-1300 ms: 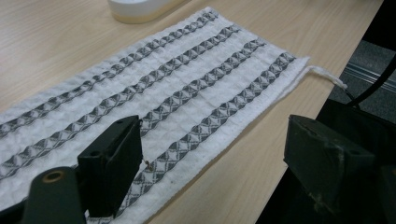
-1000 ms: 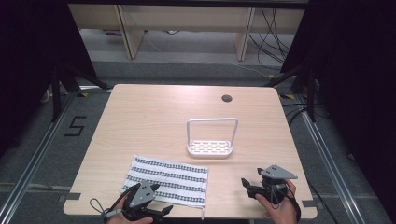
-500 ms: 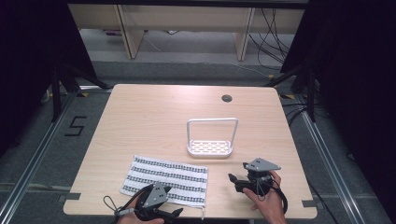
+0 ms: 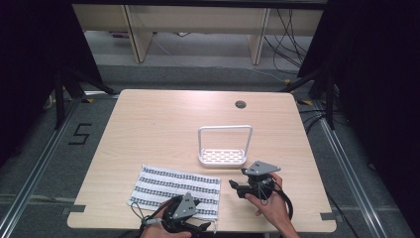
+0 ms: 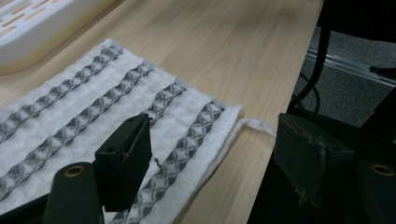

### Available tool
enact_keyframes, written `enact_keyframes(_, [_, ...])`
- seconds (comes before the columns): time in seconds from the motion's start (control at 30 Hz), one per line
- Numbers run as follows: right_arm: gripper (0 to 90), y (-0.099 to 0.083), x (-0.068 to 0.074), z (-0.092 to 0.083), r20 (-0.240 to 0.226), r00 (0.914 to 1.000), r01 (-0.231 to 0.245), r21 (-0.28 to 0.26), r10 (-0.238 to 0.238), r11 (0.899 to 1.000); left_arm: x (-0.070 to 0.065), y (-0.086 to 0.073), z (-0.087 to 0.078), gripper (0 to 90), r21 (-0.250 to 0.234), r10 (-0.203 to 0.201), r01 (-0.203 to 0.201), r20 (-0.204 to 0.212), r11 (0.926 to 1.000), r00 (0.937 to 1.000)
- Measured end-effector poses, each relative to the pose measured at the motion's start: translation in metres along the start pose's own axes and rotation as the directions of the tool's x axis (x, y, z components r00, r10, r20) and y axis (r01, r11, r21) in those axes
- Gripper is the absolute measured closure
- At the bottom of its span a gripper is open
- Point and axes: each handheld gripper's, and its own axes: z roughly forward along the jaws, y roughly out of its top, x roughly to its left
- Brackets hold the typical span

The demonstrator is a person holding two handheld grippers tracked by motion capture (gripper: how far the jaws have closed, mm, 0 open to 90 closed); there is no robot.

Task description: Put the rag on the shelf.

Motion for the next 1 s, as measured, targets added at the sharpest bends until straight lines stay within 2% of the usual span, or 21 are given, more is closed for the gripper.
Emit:
enact_keyframes(0.03, [40.1,0.003,0.002,0.005,-0.012,0.9999,0.009,0.0,-0.009,1.0,-0.001,0.003,0.003,28.8,0.015,0.026,-0.026,0.011,0.9995,0.9996])
enact_keyframes(0.07, [40.6,0.004,0.005,0.007,-0.023,0.9996,-0.012,0.016,0.013,1.0,-0.001,0.005,0.005,29.7,0.019,0.04,-0.04,0.024,0.999,0.9989])
enact_keyframes(0.1, [40.6,0.004,0.005,0.007,-0.023,0.9996,-0.012,0.016,0.013,1.0,-0.001,0.005,0.005,30.2,0.019,0.04,-0.04,0.024,0.999,0.9989])
enact_keyframes(0.13, [41.0,0.007,0.004,0.012,-0.038,0.9992,0.016,0.016,-0.015,1.0,-0.003,0.007,0.008,31.4,0.017,0.04,-0.04,0.025,0.999,0.9989])
enact_keyframes(0.23, [41.3,0.01,0.006,0.018,-0.045,0.9987,0.026,0.024,-0.025,0.999,-0.005,0.009,0.013,35.0,0.014,0.023,-0.024,0.041,0.9996,0.9989])
enact_keyframes(0.27, [41.4,0.011,0.006,0.019,-0.05,0.9983,0.032,0.026,-0.03,0.999,-0.004,0.01,0.014,36.4,0.029,0.057,-0.058,0.036,0.9979,0.9977])
enact_keyframes(0.33, [41.5,0.012,0.006,0.02,-0.048,0.9983,0.034,0.024,-0.032,0.999,-0.005,0.011,0.016,37.4,0.034,0.052,-0.053,0.035,0.998,0.998])
enact_keyframes(0.37, [41.8,0.013,0.007,0.023,-0.06,0.9979,0.028,0.032,-0.026,0.999,-0.004,0.012,0.018,39.5,0.049,0.072,-0.074,0.043,0.9961,0.9965])
enact_keyframes(0.4, [41.8,0.013,0.007,0.023,-0.06,0.9979,0.028,0.032,-0.026,0.999,-0.004,0.012,0.018,40.5,0.049,0.072,-0.074,0.043,0.9961,0.9965])
enact_keyframes(0.43, [42.1,0.014,0.006,0.026,-0.063,0.9969,0.048,0.028,-0.046,0.998,-0.006,0.013,0.02,40.8,0.059,0.069,-0.071,0.041,0.9957,0.9968])
enact_keyframes(0.47, [42.3,0.015,0.007,0.026,-0.063,0.9975,0.034,0.033,-0.031,0.999,-0.005,0.014,0.021,41.0,0.079,0.086,-0.089,0.041,0.9929,0.9954])
enact_keyframes(0.53, [42.6,0.016,0.007,0.029,-0.077,0.9968,0.023,0.043,-0.019,0.999,-0.004,0.015,0.024,41.7,0.089,0.079,-0.082,0.038,0.9927,0.9962])
enact_keyframes(0.6, [42.9,0.017,0.008,0.033,-0.074,0.9969,0.03,0.04,-0.027,0.999,-0.005,0.015,0.027,42.9,0.09,0.067,-0.071,0.047,0.9934,0.9966])
enact_keyframes(0.67, [43.5,0.018,0.009,0.037,-0.08,0.9961,0.04,0.049,-0.036,0.998,-0.005,0.016,0.03,43.3,0.12,0.083,-0.088,0.047,0.9889,0.9954])
enact_keyframes(0.73, [43.8,0.018,0.01,0.039,-0.085,0.9959,0.035,0.062,-0.03,0.997,-0.005,0.016,0.031,43.4,0.12,0.07,-0.075,0.043,0.99,0.9966])
enact_keyframes(0.8, [45.7,0.019,0.013,0.047,-0.086,0.9955,0.045,0.052,-0.041,0.998,-0.004,0.016,0.03,46.0,0.129,0.083,-0.087,0.031,0.9878,0.996])
enact_keyframes(0.83, [46.3,0.02,0.013,0.047,-0.094,0.9947,0.048,0.076,-0.041,0.996,-0.004,0.015,0.03,47.9,0.127,0.088,-0.092,0.035,0.9876,0.9955])
enact_keyframes(0.87, [47.1,0.021,0.013,0.049,-0.095,0.9945,0.051,0.078,-0.043,0.996,-0.003,0.015,0.03,50.4,0.142,0.1,-0.103,0.025,0.9846,0.9946])
enact_keyframes(0.9, [47.1,0.021,0.013,0.049,-0.095,0.9945,0.051,0.078,-0.043,0.996,-0.003,0.015,0.03,52.3,0.142,0.1,-0.103,0.025,0.9846,0.9946])
enact_keyframes(0.93, [49.5,0.021,0.015,0.054,-0.1,0.9943,0.045,0.09,-0.035,0.995,-0.004,0.014,0.032,55.0,0.147,0.121,-0.121,0.012,0.9817,0.9926])
enact_keyframes(1.0, [51.1,0.021,0.016,0.059,-0.093,0.9951,0.042,0.087,-0.034,0.995,-0.004,0.014,0.032,59.6,0.145,0.121,-0.121,0.014,0.9819,0.9926])
